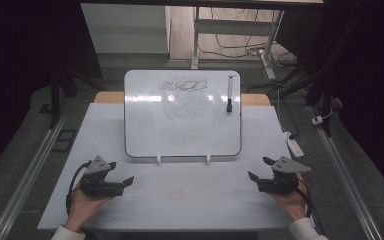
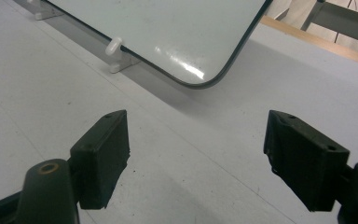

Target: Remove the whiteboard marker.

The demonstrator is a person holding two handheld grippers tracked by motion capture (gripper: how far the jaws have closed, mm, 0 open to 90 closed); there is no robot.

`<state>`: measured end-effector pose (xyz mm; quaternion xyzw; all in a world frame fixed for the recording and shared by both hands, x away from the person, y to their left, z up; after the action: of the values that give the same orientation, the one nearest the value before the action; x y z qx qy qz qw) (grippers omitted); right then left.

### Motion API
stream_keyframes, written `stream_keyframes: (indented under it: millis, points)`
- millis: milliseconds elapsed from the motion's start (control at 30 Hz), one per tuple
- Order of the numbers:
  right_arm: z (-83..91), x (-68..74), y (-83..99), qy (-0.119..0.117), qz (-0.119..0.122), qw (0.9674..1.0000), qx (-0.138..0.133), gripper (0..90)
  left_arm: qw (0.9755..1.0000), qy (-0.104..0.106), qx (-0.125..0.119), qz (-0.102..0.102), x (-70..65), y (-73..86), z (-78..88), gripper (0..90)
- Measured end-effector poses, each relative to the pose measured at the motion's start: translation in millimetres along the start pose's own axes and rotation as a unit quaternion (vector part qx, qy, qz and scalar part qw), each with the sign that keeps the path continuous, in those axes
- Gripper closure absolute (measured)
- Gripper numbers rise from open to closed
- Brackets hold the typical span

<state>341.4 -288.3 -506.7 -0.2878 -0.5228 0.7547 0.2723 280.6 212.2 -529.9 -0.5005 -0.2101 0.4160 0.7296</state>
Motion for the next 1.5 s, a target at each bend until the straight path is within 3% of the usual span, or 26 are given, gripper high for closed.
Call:
stream_keyframes:
  millis: [300,567,800,1033,1067,1267,1333,1433,1467,1500]
  points:
    - [-4.2,3.0,2.3,0.004,0.005,0.9998,0.017,22.6,1.0000,0.004,0.006,0.000,-0.5,1.6,-2.7,14.3]
    - [-3.2,2.1,-4.3,0.012,0.000,0.9999,0.011,23.7,0.9999,0.007,0.009,-0.003,-2.8,1.0,-5.2,14.2]
    - [-9.6,-3.6,-29.7,0.023,-0.007,0.9996,-0.011,26.3,0.9998,0.010,0.016,-0.006,-4.2,0.4,-8.8,14.2]
    - [-34.4,-16.0,-75.5,0.045,-0.020,0.9986,-0.017,28.9,0.9998,0.012,0.017,-0.006,-4.4,1.5,-8.9,14.4]
    - [-34.4,-16.0,-75.5,0.045,-0.020,0.9986,-0.017,28.9,0.9998,0.012,0.017,-0.005,-4.3,1.8,-9.3,14.4]
    - [-63.5,-33.2,-117.3,0.070,-0.043,0.9963,-0.023,30.5,0.9997,0.013,0.019,-0.005,-4.8,2.8,-9.8,14.6]
    - [-68.4,-35.0,-123.1,0.072,-0.045,0.9961,-0.024,30.8,0.9997,0.013,0.020,-0.007,-5.0,3.0,-10.2,14.7]
    - [-86.1,-41.4,-139.3,0.078,-0.048,0.9956,-0.021,32.5,0.9997,0.013,0.021,-0.008,-5.1,3.3,-11.0,14.8]
    - [-99.7,-46.6,-149.0,0.084,-0.046,0.9953,-0.013,33.5,0.9997,0.013,0.021,-0.008,-5.0,3.4,-11.2,14.8]
    - [-99.7,-46.6,-149.0,0.084,-0.046,0.9953,-0.013,33.5,0.9996,0.013,0.022,-0.009,-5.0,3.5,-11.3,14.8]
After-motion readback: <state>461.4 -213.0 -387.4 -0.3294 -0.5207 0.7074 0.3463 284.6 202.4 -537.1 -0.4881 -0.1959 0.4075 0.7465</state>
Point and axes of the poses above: each handheld gripper's, and its own axes: z roughly backward along the jaws, y roughly out of its underside, x roughly to its left, the point moved 4 cm from there along -z, roughly forward along the jaws, and after that the axes turned 14 degrees about -x, right-handed, at the moved point
